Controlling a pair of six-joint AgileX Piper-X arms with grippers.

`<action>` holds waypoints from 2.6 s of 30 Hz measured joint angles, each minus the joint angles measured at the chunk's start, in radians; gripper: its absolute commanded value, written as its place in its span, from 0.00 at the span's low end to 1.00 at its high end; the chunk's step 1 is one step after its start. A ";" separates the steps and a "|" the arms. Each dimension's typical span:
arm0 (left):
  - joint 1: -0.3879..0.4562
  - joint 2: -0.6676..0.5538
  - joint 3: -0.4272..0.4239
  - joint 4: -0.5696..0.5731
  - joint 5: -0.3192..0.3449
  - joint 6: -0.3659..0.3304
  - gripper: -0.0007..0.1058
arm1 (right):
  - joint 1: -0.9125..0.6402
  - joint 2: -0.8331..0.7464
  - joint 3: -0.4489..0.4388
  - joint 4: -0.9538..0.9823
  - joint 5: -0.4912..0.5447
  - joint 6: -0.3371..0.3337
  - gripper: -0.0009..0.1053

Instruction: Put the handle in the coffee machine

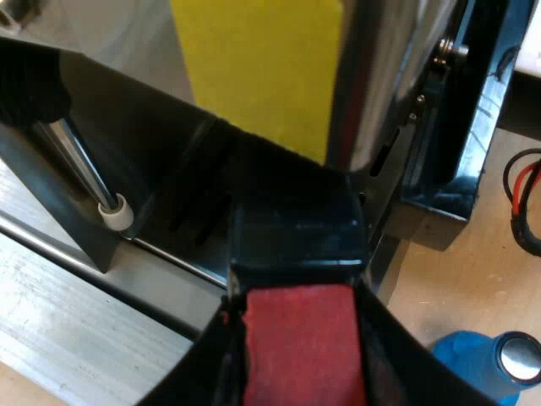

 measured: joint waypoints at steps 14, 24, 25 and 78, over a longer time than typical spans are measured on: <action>0.000 0.000 0.000 0.000 -0.002 0.000 0.12 | 0.000 0.000 0.006 -0.026 -0.006 -0.029 0.35; 0.002 -0.018 -0.025 -0.034 0.021 0.004 0.63 | 0.000 0.000 0.008 -0.055 -0.008 -0.041 0.35; 0.002 -0.021 -0.027 -0.038 0.018 0.003 0.63 | 0.000 0.000 0.008 -0.058 -0.008 -0.041 0.35; 0.152 -0.091 -0.265 0.186 -0.145 -0.092 0.02 | 0.000 0.013 0.010 -0.091 -0.010 -0.041 0.35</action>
